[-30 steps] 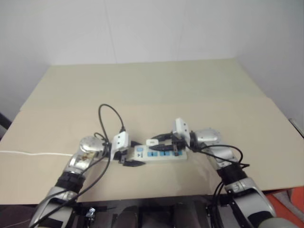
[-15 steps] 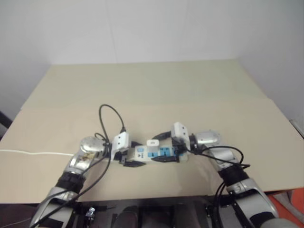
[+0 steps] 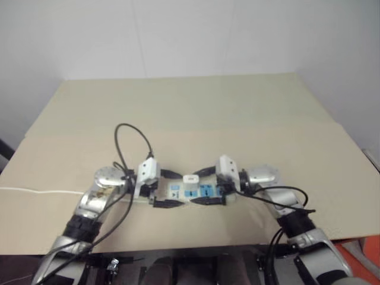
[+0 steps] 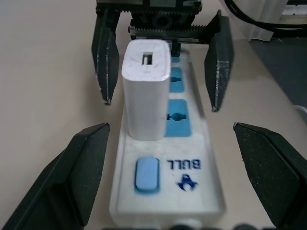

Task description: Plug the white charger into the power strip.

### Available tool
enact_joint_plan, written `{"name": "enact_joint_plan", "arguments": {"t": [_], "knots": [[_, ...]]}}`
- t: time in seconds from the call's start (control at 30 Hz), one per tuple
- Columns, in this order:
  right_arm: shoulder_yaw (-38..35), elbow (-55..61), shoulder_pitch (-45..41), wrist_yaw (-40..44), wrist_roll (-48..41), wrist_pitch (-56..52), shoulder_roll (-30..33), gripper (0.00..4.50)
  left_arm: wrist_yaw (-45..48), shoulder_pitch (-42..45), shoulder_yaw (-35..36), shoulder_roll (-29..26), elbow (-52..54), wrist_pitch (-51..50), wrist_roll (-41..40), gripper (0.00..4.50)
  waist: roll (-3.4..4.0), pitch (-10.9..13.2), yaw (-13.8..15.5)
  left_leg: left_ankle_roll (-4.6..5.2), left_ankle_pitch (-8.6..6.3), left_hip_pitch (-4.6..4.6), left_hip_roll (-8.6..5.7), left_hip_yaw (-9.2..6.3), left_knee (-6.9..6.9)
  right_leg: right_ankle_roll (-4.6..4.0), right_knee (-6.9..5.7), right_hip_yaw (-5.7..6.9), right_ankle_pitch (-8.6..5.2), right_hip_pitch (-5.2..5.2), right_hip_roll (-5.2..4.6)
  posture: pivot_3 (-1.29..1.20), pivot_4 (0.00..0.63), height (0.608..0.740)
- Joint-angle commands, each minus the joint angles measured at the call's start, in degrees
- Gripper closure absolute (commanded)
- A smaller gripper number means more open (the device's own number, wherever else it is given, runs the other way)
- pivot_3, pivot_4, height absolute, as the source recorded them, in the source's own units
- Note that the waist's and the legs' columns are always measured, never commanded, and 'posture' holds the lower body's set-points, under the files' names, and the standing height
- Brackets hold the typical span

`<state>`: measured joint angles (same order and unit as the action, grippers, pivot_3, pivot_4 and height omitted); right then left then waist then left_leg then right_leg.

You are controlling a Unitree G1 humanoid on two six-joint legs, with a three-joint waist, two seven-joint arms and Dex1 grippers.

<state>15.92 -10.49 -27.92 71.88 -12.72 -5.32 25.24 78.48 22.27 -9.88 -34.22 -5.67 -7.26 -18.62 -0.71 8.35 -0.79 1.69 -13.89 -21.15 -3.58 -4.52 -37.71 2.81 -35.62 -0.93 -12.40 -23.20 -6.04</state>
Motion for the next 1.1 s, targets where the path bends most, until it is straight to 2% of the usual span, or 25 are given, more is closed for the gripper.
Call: {"name": "enact_joint_plan", "arguments": {"t": [0.03, 0.33, 0.63, 0.9, 1.1], "knots": [[-2.93, 6.09, 2.03, -0.74, -1.55, -1.55, 3.02, 0.00, 1.99, -0.85, 2.91, -2.92, 5.78, -1.92, -3.82, 0.01, 0.00, 0.10, 0.11, 0.00, 0.00, -0.01, -0.01, 0.00, 0.00, 0.03, 0.02, 0.00, -0.02, 0.00, -0.01, 0.00, 0.150, 0.740], [-13.07, 17.55, 5.23, -2.62, -8.49, -8.19, 11.59, 0.00, 1.03, -2.42, 8.65, -8.01, 9.77, -5.33, -7.84, 0.01, -0.02, 0.67, 0.02, 0.00, 0.00, -0.08, 0.10, 0.01, 0.17, 0.05, 0.25, 0.05, -0.03, -0.05, 0.03, 0.00, 0.150, 0.740], [-26.28, 31.23, 19.23, -8.77, -13.76, -16.55, 20.61, 0.00, 1.39, -5.79, 17.13, -15.34, 10.45, -9.54, -12.33, 0.01, -0.09, 0.73, 0.26, 0.02, -0.05, -0.25, 0.12, 0.05, 0.62, -0.08, 0.68, 0.07, 0.02, -0.17, -0.05, 0.00, 0.150, 0.740], [-28.18, 34.36, 20.98, -11.41, -15.79, -19.01, 22.27, 0.00, 1.48, -7.91, 20.52, -17.17, 11.04, -10.76, -14.04, 0.01, -0.16, 0.78, 0.14, 0.02, -0.04, -0.21, 0.31, 0.15, 0.62, 0.15, 0.64, 0.08, -0.12, -0.14, 0.02, 0.00, 0.150, 0.740], [-28.05, 33.39, 22.11, -11.97, -14.80, -17.70, 22.68, 0.00, -0.63, -9.34, 20.13, -16.28, 13.03, -11.28, -14.12, 0.01, -0.20, 0.81, 0.25, 0.02, -0.04, -0.20, 0.31, 0.16, 0.62, -0.16, 0.64, 0.08, 0.06, -0.11, 0.02, 0.00, 0.150, 0.740]]}}
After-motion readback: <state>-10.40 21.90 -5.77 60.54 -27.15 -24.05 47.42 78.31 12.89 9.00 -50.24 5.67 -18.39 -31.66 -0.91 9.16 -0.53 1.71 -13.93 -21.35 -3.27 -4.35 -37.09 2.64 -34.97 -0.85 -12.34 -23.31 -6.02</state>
